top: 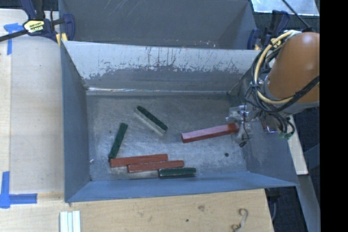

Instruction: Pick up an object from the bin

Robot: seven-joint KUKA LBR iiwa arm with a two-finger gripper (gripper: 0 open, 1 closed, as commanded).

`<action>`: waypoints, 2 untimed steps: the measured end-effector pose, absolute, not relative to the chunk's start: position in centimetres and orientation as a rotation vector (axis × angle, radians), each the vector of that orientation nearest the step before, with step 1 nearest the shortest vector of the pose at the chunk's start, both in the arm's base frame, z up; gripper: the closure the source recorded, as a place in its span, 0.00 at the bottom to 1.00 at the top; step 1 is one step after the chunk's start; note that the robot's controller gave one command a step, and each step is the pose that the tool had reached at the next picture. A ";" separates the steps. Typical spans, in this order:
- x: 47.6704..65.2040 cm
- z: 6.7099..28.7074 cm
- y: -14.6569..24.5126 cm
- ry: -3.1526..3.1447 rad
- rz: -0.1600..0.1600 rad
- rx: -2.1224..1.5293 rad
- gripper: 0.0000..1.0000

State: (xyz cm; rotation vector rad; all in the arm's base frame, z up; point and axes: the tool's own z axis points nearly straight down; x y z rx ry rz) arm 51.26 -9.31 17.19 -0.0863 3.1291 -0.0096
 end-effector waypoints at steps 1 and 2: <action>48.6 19.9 -6.8 3.139 0.000 -0.023 1.00; 48.7 21.4 -1.7 3.136 0.003 -0.003 1.00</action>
Offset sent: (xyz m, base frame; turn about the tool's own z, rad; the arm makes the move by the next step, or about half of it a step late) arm -0.0264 0.0249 0.0257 0.0416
